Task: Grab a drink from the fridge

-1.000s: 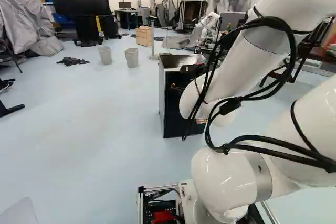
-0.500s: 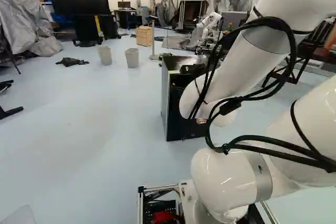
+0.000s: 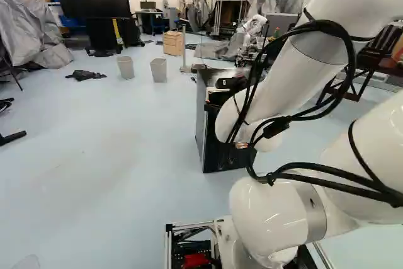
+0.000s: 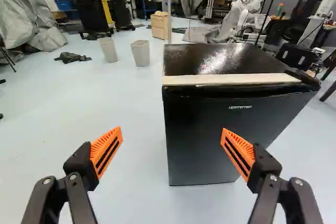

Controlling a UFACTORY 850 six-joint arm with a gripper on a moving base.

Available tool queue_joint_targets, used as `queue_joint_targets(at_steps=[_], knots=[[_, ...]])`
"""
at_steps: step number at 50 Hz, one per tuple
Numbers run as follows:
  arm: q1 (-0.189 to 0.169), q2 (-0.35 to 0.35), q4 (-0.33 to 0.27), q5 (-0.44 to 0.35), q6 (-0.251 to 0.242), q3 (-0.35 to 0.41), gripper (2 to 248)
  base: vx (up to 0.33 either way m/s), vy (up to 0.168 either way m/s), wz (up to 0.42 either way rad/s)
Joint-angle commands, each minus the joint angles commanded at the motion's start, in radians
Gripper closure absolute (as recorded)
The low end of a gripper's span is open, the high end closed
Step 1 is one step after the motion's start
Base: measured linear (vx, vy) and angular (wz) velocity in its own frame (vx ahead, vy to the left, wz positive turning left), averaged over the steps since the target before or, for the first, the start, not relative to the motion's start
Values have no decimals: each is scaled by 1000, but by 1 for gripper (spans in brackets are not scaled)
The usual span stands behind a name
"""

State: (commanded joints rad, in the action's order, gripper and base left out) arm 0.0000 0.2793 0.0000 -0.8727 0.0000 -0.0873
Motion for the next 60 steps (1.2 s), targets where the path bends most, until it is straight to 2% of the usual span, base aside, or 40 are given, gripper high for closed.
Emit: queue_joint_targets(at_steps=[20,31,47,60], knots=[[1,0,0,0,0,0,3,21,24,-5],[19,-13,16,0,0,-11,3,0,0,0],[68,-53,96,0,0,-45,3,0,0,0],[116,-92,194,-13,0,-80,3,0,0,0]])
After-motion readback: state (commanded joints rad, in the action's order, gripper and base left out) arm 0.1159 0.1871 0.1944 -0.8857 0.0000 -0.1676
